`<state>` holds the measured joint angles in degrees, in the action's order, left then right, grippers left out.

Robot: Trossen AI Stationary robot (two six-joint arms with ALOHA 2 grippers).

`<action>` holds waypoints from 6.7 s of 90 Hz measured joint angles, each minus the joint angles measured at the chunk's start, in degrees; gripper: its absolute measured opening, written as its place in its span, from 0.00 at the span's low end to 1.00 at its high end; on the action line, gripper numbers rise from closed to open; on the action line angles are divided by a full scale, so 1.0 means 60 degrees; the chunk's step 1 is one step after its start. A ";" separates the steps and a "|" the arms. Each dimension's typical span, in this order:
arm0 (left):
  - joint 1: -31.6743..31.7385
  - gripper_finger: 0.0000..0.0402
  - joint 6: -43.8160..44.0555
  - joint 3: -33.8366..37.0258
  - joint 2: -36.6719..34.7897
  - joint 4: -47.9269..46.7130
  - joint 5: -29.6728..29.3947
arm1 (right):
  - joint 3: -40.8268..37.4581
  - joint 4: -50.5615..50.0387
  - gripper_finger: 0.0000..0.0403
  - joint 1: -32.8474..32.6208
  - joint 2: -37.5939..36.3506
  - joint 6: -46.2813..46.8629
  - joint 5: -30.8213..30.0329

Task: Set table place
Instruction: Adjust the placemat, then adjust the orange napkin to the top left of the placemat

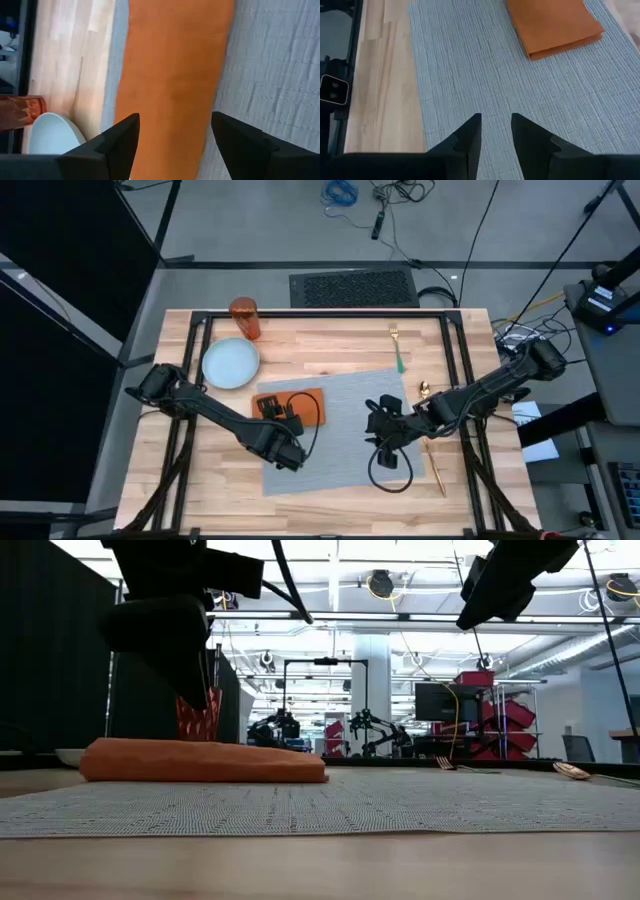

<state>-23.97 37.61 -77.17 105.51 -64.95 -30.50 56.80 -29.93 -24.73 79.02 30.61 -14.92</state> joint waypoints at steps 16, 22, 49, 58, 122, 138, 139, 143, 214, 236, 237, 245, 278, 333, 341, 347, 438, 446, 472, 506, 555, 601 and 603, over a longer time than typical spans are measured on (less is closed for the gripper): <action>0.0050 0.58 0.0095 0.0000 0.0000 0.0047 -0.0015 | 0.0000 0.0004 0.23 -0.0004 0.0000 0.0001 0.0000; 0.0100 0.58 0.0155 0.0000 0.0000 0.0048 -0.0059 | 0.0000 0.0004 0.23 -0.0004 0.0000 0.0001 0.0000; 0.0124 0.58 0.0163 0.0000 -0.0004 0.0683 -0.0080 | 0.0003 0.0007 0.23 -0.0004 0.0000 0.0034 0.0000; 0.0124 0.58 0.0167 0.0000 0.0000 0.1080 -0.0084 | 0.0000 0.0004 0.23 -0.0004 0.0000 0.0034 0.0000; 0.0124 0.58 0.0171 0.0000 -0.0004 0.3736 -0.0095 | 0.0000 0.0022 0.23 -0.0004 0.0000 0.2966 0.0037; 0.0124 0.58 0.0171 0.0000 -0.0004 0.3862 -0.0095 | 0.0004 0.0083 0.23 -0.0004 0.0000 0.3035 0.0036; 0.0124 0.58 0.0171 0.0000 -0.0004 0.3862 -0.0095 | 0.0004 0.0100 0.23 -0.0004 0.0000 0.3033 0.0036; 0.0124 0.58 0.0171 0.0000 -0.0004 0.3865 -0.0095 | 0.0003 0.0185 0.23 -0.0004 0.0000 0.3028 0.0036; 0.0554 0.58 -0.0399 -0.0004 -0.0007 0.5822 0.0272 | 0.0007 0.1231 0.23 0.0069 0.0044 0.1996 0.0010; 0.0585 0.58 -0.0095 -0.0004 -0.0007 0.5847 0.0105 | 0.0007 0.1285 0.23 0.0040 0.0044 0.1129 0.0011; 0.0589 0.58 -0.0095 -0.0004 -0.0007 0.5845 0.0085 | 0.0007 0.1301 0.23 0.0040 0.0044 0.1081 0.0007; 0.0668 0.58 -0.0095 -0.0004 -0.0007 0.5837 0.0073 | 0.0007 0.1371 0.23 0.0134 0.0044 0.0763 0.0004; 0.1046 0.58 -0.0434 -0.0004 -0.0007 0.6594 0.0240 | 0.0007 0.1337 0.23 0.0249 0.0044 -0.0511 -0.0009; 0.1271 0.58 -0.0951 0.0557 -0.0215 0.0347 0.1392 | -0.0515 0.0463 0.23 0.1462 0.0047 -0.1201 0.0930; 0.1187 0.58 -0.1152 0.0952 -0.0182 0.0695 0.1398 | -0.0773 0.0535 0.23 0.1549 0.0047 -0.1209 0.1003; 0.1126 0.58 -0.1142 0.1201 -0.0188 0.1132 0.1401 | -0.0955 0.0735 0.23 0.1576 0.0047 -0.1213 0.1012; 0.0813 0.58 -0.0901 0.2627 0.0044 0.3143 0.0643 | -0.1413 0.4353 0.23 0.1693 0.0051 -0.1493 0.3544; 0.0823 0.58 -0.0895 0.2599 0.0292 0.3250 0.0529 | -0.1413 0.4535 0.23 0.1577 0.0051 -0.1489 0.3548; 0.0801 0.44 -0.0936 0.2585 0.0698 0.3431 0.0506 | -0.1413 0.4722 0.23 0.1114 0.0051 -0.1471 0.3548; 0.0721 0.01 -0.1855 0.2466 0.0732 0.3800 0.0510 | -0.1413 0.4770 0.23 0.1583 0.2044 -0.1540 0.3619; 0.0659 0.00 -0.1844 0.2466 0.0739 0.3804 0.0465 | -0.1410 0.6808 0.23 0.4282 0.2911 -0.2632 0.5045; 0.0659 0.00 -0.1902 0.2466 0.0739 0.3819 0.0455 | -0.1413 0.8726 0.23 0.5612 0.4813 -0.2115 0.5809; 0.0659 0.00 -0.1915 0.2466 0.0740 0.3819 0.0455 | -0.1390 0.8781 0.23 0.5672 0.4838 -0.2119 0.5814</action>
<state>-20.01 26.12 -62.37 109.95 -42.04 -27.77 48.45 22.75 9.30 108.05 17.89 19.97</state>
